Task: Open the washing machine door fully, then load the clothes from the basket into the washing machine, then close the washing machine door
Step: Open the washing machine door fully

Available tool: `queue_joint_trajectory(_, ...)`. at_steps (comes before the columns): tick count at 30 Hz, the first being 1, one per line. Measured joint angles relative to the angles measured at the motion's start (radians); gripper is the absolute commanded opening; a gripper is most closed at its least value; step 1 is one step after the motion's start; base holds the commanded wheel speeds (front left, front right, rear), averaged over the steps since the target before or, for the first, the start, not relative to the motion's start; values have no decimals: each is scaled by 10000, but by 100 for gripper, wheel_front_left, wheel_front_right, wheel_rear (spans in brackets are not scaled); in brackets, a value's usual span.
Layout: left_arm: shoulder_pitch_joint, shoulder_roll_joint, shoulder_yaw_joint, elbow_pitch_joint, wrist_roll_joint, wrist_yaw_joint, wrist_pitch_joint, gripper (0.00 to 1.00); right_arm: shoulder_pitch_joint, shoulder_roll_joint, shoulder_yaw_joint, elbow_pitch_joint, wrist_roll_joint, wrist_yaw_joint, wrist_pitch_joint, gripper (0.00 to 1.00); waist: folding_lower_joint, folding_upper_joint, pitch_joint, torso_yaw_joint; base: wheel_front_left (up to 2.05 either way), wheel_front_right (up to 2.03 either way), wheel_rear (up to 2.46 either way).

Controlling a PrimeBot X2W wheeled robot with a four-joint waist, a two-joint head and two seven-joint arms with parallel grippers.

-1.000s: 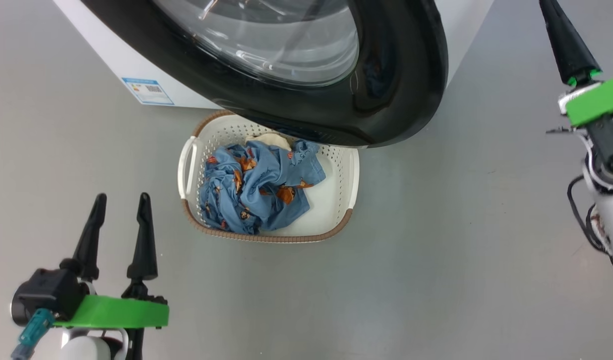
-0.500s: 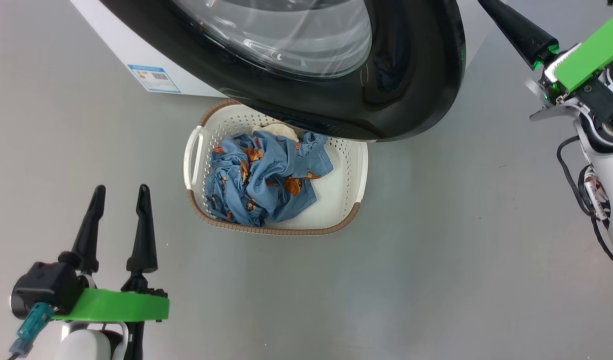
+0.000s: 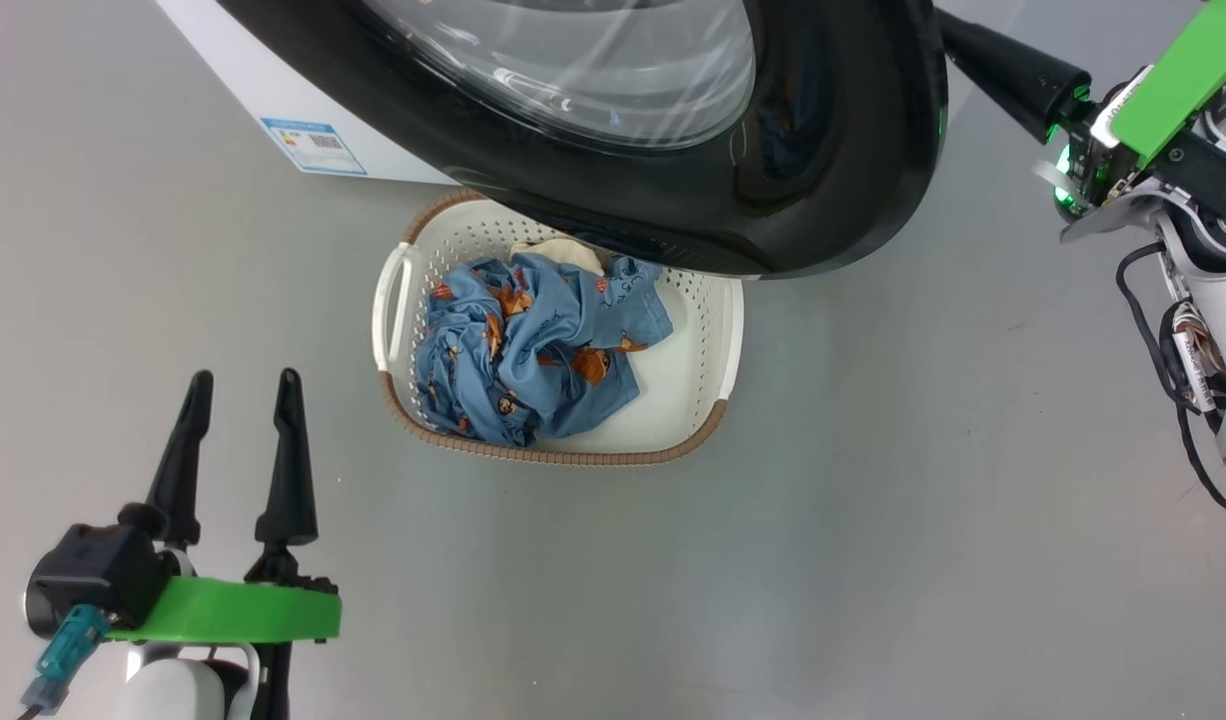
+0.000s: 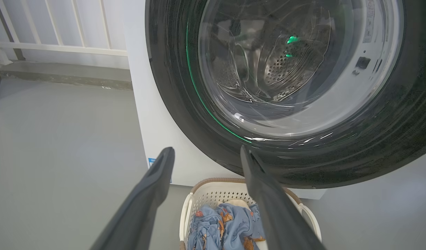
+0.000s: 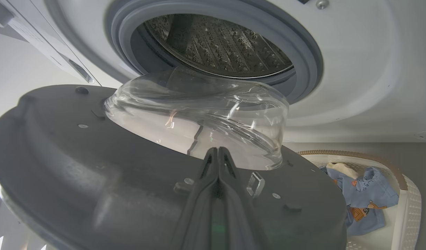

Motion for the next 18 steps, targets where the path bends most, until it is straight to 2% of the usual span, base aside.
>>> queue_joint_trajectory(18, -3, -2, 88, 38, -2, 0, 0, 100, -29, 203, 355, 316, 568, 0, 1419, 0, 0, 0, -118, -33, 0, 0, 0)
